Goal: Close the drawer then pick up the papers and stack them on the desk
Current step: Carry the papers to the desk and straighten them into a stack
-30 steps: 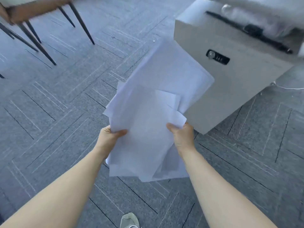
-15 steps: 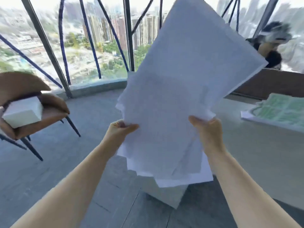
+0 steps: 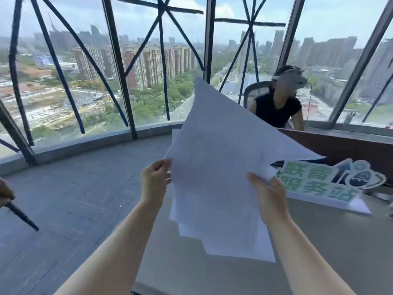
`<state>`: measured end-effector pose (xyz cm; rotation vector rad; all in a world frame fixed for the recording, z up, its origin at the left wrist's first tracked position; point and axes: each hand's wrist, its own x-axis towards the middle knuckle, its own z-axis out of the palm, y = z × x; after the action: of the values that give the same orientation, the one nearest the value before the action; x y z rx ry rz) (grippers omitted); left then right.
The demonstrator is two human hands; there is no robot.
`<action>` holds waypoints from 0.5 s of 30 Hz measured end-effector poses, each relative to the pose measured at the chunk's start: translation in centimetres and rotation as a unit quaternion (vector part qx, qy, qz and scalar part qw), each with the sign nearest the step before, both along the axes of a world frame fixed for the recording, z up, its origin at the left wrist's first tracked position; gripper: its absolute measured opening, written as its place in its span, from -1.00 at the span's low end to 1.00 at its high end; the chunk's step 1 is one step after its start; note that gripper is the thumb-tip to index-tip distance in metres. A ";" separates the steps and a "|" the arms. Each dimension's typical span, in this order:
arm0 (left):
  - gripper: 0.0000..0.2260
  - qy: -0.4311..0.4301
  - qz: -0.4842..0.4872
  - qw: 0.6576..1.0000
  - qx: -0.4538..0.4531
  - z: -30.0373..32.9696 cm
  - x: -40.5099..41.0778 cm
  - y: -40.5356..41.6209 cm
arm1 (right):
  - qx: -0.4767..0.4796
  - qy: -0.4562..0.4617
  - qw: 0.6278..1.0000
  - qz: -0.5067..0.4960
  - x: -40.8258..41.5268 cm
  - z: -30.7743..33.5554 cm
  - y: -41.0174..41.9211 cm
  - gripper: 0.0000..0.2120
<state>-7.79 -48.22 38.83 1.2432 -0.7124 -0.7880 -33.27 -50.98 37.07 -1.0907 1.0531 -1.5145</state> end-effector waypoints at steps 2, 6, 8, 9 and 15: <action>-0.87 0.009 -0.033 0.998 0.060 -1.7 -0.5 -1.0 | 0.041 -0.058 0.997 0.015 -0.8 -1.2 -1.2 -0.85; -0.84 -0.034 -0.121 0.980 0.152 -6.0 -1.1 -3.6 | 0.103 -0.174 0.979 0.016 -1.6 -3.1 -3.7 -0.85; -0.83 -0.033 -0.172 0.971 0.162 -7.6 -0.9 -4.6 | 0.097 -0.164 0.982 0.013 -2.1 -3.6 -4.6 -0.88; -0.92 -0.019 -0.214 0.963 0.160 -7.8 -0.7 -5.2 | 0.091 -0.150 0.984 0.013 -2.2 -3.8 -5.1 -0.86; -0.66 -0.054 -0.299 0.948 0.096 -6.4 -0.8 -10.7 | 0.046 -0.039 0.998 0.007 -2.5 -4.2 -7.4 -0.73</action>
<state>-8.55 -58.87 32.46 1.2612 -1.1519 -1.3164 -35.80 -58.35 32.86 -0.9660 1.0475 -1.4718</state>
